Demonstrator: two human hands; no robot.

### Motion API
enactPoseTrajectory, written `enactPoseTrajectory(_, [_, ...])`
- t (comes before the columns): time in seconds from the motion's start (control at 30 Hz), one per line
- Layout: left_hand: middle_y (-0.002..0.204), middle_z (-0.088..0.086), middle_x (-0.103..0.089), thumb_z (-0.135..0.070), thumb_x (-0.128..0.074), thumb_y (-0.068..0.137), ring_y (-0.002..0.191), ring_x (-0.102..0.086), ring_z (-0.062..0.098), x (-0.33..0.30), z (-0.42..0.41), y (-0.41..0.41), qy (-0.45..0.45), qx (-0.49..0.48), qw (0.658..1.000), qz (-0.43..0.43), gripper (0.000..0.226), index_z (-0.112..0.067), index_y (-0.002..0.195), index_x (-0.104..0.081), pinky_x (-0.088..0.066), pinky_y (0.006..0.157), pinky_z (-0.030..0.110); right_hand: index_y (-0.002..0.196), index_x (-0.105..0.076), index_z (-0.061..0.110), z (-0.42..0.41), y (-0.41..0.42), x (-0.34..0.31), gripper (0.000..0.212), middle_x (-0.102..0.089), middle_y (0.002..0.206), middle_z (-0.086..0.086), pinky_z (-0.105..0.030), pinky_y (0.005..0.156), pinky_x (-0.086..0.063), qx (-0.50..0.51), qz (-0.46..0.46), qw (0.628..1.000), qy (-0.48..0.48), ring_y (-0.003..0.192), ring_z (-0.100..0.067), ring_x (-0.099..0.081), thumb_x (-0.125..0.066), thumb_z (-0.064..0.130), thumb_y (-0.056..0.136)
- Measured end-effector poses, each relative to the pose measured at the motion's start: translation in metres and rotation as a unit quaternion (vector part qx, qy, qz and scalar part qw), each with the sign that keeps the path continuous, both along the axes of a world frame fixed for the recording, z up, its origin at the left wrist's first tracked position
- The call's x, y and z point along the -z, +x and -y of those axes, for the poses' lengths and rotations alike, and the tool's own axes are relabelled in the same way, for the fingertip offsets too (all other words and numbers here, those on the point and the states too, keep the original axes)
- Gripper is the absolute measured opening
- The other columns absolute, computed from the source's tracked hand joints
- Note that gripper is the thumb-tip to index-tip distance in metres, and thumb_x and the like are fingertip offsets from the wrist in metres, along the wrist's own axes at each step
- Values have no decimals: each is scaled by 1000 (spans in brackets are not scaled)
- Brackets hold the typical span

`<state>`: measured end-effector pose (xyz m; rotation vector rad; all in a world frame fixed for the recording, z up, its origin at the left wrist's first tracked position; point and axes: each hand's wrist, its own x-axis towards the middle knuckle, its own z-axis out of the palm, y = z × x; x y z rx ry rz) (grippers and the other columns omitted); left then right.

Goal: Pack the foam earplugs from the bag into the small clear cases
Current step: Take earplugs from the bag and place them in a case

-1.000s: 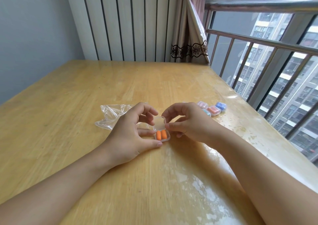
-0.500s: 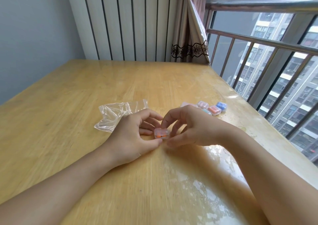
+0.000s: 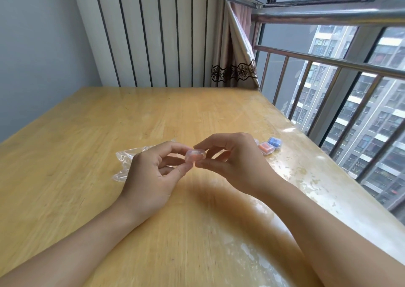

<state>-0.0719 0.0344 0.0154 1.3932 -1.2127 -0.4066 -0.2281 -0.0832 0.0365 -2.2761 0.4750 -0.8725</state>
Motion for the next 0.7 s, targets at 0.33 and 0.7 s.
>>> enactPoseTrajectory(0.33, [94, -12, -75, -23, -76, 86, 86, -73, 10, 0, 3, 2, -23, -34, 993, 108, 12, -26, 96, -74, -59, 70, 27, 96, -81, 15, 0, 1, 3, 16, -80, 87, 5, -34, 75, -62, 4, 19, 1000, 6, 81, -9, -75, -85, 20, 81])
enactPoseTrajectory(0.7, [103, -21, -68, -20, -84, 78, 95, -61, 5, 4, 5, 13, -11, -41, 975, 218, 32, -27, 107, -72, -49, 77, 16, 95, -69, 0, 9, -1, 3, 26, -75, 84, -17, -33, 78, -61, -61, -6, 970, 234, 75, -17, -68, -81, 21, 85])
